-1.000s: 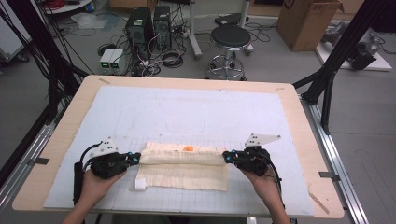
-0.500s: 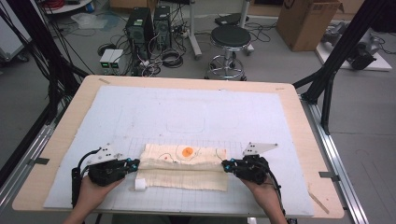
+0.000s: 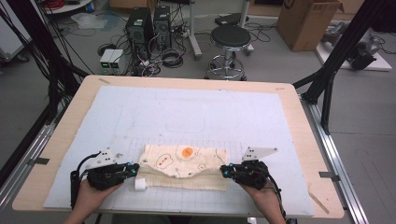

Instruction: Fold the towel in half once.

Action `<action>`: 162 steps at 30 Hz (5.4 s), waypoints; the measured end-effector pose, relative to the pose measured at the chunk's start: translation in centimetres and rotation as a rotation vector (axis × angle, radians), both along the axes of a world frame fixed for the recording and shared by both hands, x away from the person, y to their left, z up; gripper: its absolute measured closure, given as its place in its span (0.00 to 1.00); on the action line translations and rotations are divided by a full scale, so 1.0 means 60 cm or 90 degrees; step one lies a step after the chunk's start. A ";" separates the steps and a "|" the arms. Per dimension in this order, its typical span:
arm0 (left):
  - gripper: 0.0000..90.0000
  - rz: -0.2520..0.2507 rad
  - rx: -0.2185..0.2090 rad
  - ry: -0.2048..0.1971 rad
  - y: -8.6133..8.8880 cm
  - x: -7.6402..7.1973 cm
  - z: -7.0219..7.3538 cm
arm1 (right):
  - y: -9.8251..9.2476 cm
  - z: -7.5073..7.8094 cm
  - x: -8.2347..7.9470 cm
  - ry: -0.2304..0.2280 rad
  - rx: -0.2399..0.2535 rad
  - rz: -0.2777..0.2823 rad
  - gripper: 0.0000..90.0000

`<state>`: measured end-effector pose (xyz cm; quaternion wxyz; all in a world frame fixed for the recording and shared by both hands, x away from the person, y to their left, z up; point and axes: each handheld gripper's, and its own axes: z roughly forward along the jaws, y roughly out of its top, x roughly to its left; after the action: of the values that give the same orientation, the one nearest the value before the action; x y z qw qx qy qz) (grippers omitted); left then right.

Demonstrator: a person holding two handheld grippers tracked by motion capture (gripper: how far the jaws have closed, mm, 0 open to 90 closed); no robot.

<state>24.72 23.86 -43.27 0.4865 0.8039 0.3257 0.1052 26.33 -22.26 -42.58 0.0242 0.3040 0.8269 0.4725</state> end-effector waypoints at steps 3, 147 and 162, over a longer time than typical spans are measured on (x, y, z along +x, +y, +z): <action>0.77 0.001 -0.028 0.003 0.006 -0.002 0.005 | -0.003 0.005 -0.010 0.003 0.018 0.024 0.85; 0.95 0.045 0.106 0.056 -0.061 0.153 -0.009 | 0.032 -0.019 0.098 -0.008 -0.102 -0.035 0.95; 0.90 0.045 0.098 0.057 -0.060 0.151 -0.008 | 0.008 -0.023 0.097 -0.007 -0.110 -0.053 0.92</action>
<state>33.77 20.29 -43.77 0.4039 0.8308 0.3663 0.1114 32.15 -21.77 -43.93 0.0743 0.3320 0.8512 0.3997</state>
